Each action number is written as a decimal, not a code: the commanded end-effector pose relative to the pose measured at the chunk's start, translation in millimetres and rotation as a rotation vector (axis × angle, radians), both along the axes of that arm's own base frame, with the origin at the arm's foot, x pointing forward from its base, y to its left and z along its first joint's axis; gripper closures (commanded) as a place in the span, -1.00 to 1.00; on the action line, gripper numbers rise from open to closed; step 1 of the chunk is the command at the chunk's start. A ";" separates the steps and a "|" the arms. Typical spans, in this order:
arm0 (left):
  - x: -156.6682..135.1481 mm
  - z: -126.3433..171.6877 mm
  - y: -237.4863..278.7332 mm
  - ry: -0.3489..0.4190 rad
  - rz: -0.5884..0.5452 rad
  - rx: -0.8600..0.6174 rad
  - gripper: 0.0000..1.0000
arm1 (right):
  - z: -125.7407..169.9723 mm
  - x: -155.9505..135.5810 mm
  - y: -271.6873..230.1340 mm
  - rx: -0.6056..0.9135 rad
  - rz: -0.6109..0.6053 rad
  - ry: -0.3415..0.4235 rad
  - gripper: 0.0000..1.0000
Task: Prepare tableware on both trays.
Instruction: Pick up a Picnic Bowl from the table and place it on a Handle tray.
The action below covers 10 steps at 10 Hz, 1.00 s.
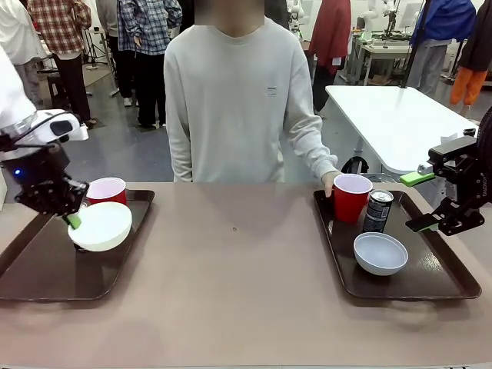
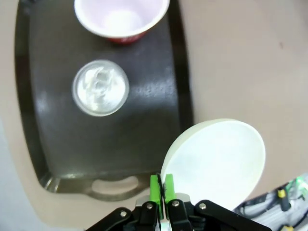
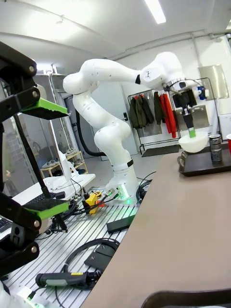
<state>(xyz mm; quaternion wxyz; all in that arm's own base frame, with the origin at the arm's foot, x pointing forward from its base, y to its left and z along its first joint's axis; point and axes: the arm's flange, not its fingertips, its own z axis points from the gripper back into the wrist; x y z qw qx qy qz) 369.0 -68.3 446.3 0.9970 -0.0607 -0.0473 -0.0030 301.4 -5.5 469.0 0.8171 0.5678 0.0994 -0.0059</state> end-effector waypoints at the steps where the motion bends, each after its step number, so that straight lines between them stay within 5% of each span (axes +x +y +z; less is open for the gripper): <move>1: 3.2 -17.9 16.4 0.000 0.026 0.005 0.93 | -0.8 0.2 1.9 0.027 0.002 -0.015 -0.73; 3: 13.4 -40.8 23.5 0.062 0.036 0.015 0.93 | -0.8 0.2 1.9 0.027 0.002 -0.015 -0.73; 8: 26.2 -73.9 23.8 0.080 0.051 0.187 0.93 | -0.8 0.2 1.9 0.027 0.002 -0.015 -0.73; 9: 23.6 -70.7 22.6 0.079 0.046 0.176 -0.07 | -0.8 0.2 1.9 0.027 0.002 -0.015 -0.73; 10: 22.2 -66.8 21.8 0.077 0.037 0.172 -0.25 | -0.8 0.2 1.9 0.027 0.002 -0.015 -0.73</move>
